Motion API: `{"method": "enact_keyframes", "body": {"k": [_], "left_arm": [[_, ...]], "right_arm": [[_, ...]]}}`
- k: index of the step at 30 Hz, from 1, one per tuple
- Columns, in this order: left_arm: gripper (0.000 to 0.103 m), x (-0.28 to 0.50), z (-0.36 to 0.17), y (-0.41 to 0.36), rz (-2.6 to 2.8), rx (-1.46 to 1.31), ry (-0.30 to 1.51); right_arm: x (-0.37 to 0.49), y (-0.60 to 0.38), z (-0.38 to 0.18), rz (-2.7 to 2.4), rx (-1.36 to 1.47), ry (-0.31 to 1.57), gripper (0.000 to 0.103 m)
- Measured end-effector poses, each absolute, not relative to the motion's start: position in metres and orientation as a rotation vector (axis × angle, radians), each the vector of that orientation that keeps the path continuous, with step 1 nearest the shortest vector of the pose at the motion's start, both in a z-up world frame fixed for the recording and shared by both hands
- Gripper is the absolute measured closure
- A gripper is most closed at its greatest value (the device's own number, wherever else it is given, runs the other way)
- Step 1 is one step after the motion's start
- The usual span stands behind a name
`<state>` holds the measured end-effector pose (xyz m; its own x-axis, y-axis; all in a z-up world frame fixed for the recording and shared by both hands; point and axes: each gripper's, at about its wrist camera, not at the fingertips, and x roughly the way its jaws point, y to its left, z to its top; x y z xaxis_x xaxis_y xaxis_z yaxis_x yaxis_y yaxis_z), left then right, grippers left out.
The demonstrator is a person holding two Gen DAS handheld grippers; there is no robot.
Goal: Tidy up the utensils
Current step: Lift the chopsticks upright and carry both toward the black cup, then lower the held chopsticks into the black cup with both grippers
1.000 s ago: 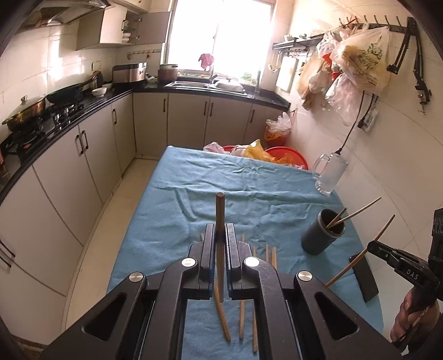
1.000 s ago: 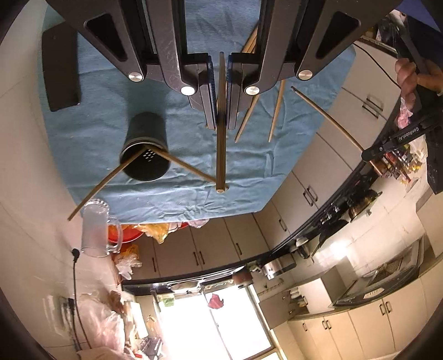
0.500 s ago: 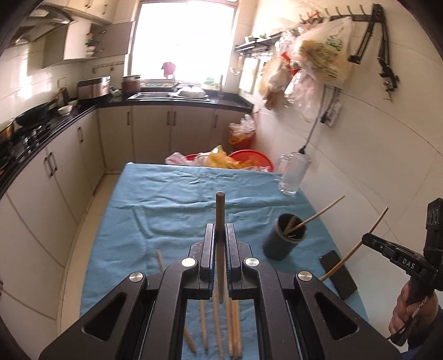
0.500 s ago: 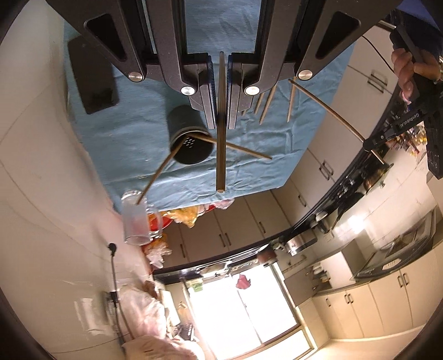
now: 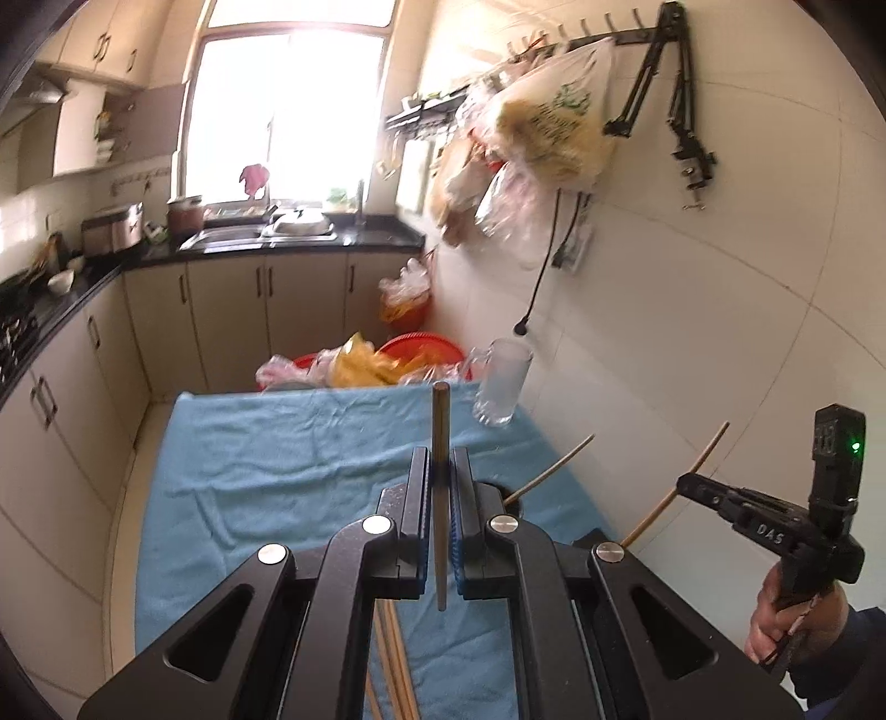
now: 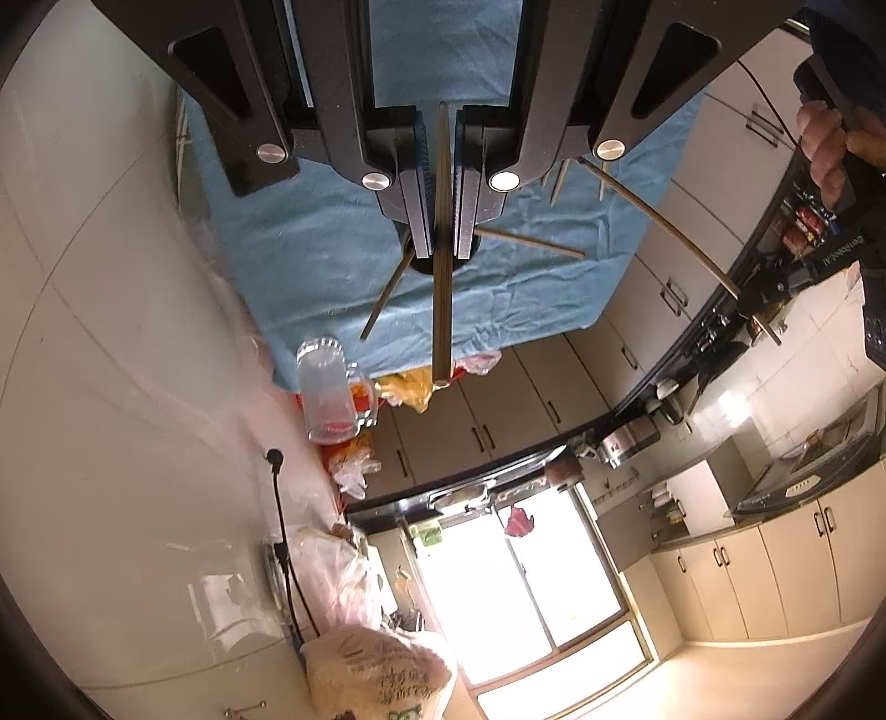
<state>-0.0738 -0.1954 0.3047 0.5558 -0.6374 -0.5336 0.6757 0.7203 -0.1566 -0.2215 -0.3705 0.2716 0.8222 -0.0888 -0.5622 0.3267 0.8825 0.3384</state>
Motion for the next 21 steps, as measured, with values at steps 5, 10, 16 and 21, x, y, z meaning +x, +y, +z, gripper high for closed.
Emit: {"method": "enact_keyframes", "body": {"k": [5, 10, 16, 21], "left_arm": [[0.097, -0.071, 0.338, -0.21, -0.817, 0.05, 0.561], [0.097, -0.068, 0.367, -0.235, -0.865, 0.063, 0.519], [0.097, -0.053, 0.37, -0.274, -0.879, 0.073, 0.544], [0.097, -0.033, 0.351, -0.303, -0.857, 0.089, 0.58]], "right_arm": [[-0.221, -0.378, 0.286, -0.238, 0.425, 0.533, 0.096], [-0.215, -0.386, 0.295, -0.241, 0.422, 0.509, 0.096], [-0.202, -0.394, 0.305, -0.237, 0.429, 0.472, 0.096], [-0.182, -0.4, 0.31, -0.238, 0.42, 0.456, 0.096]]}}
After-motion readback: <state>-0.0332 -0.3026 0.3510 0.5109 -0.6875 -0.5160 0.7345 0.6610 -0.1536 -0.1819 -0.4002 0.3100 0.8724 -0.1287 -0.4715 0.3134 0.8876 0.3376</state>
